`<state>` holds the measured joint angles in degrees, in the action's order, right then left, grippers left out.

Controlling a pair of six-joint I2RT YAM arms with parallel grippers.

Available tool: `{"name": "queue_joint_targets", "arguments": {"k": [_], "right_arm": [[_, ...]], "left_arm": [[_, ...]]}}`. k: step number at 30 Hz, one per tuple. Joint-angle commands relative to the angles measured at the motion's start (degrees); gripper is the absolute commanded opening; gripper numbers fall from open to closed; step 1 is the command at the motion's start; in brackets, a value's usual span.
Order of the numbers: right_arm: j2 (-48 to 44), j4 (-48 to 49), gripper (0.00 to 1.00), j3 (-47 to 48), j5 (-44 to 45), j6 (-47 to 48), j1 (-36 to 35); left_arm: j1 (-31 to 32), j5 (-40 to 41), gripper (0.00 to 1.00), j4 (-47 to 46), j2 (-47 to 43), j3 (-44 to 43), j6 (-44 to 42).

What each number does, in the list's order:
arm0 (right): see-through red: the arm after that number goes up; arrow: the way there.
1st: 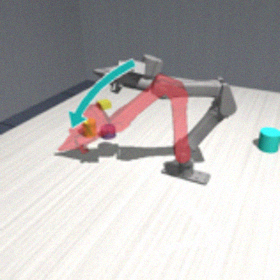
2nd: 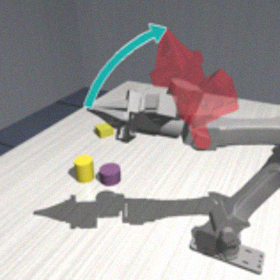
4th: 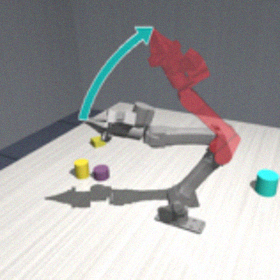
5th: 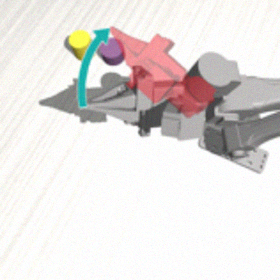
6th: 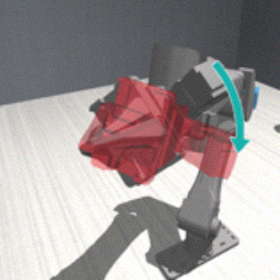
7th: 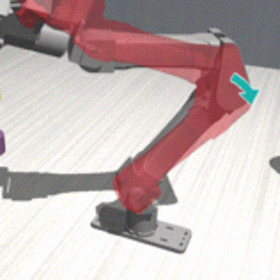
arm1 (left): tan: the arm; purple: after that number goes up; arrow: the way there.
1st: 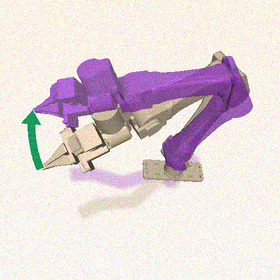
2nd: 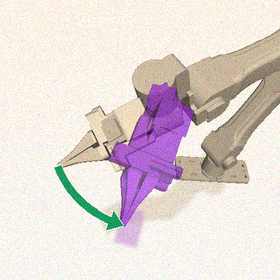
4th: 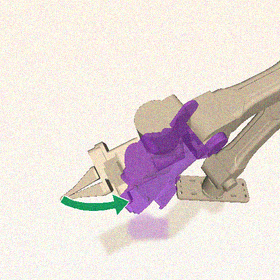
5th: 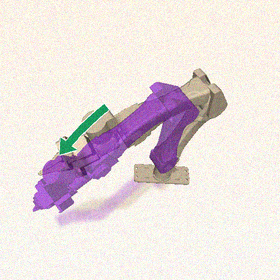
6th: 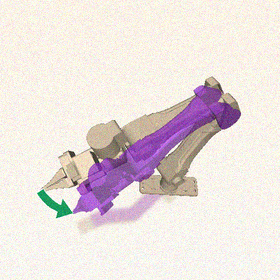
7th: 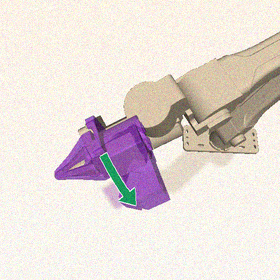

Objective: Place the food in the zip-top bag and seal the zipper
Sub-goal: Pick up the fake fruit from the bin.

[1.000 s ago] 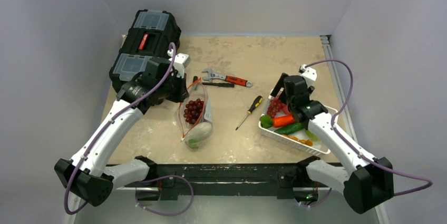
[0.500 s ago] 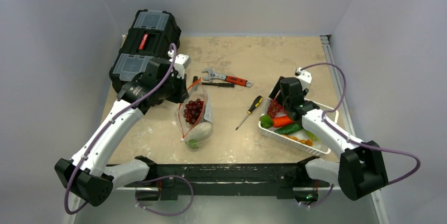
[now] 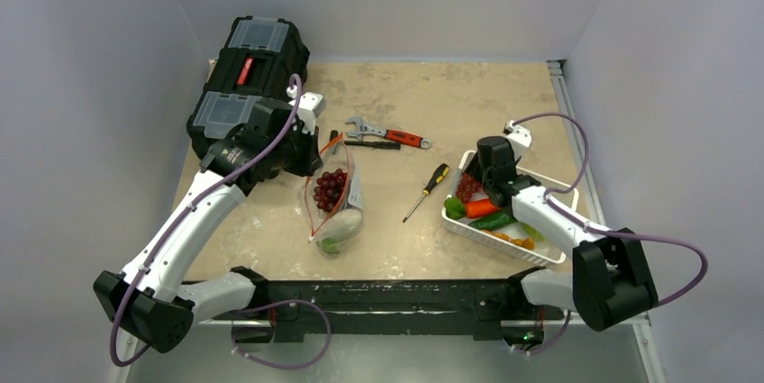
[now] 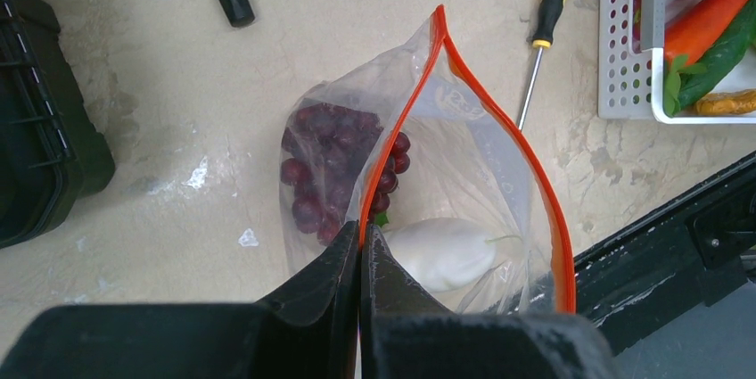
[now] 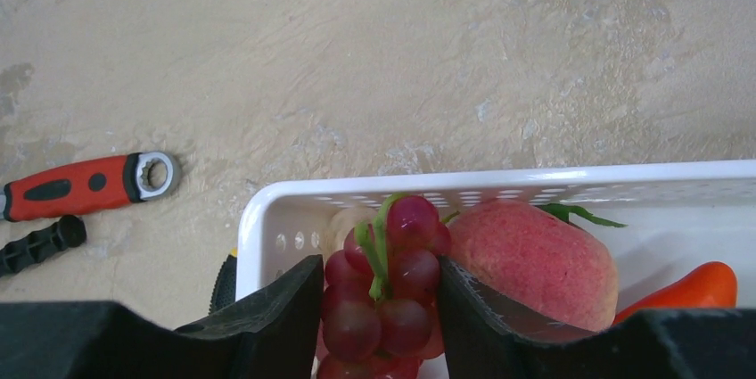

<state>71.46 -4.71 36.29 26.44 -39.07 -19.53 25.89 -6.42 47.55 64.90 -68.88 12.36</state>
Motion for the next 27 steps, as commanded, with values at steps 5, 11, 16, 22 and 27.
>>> {"name": "queue_joint_targets", "arguments": {"k": [5,11,16,22,27], "right_arm": [[-1.7,0.9,0.29,0.1,1.0,0.0,0.4],[-7.2,-2.0,0.06,1.1,-0.4,1.9,0.3],[-14.4,-4.2,0.00,2.0,-2.0,4.1,0.3],[-20.4,-6.9,0.00,5.7,-3.5,7.2,0.3],[-23.9,-5.6,0.00,7.9,-12.6,8.7,0.3]], "left_arm": [[-0.3,0.7,0.00,-1.6,-1.1,0.0,-1.4],[-0.3,0.0,0.00,-1.6,-1.0,-0.1,-1.3],[-0.3,0.1,0.00,-1.6,-0.9,0.0,-1.3],[-0.3,0.5,0.00,-1.4,-0.9,-0.1,-1.4],[-0.3,0.4,0.00,-1.5,-1.0,0.0,-1.4]]}}
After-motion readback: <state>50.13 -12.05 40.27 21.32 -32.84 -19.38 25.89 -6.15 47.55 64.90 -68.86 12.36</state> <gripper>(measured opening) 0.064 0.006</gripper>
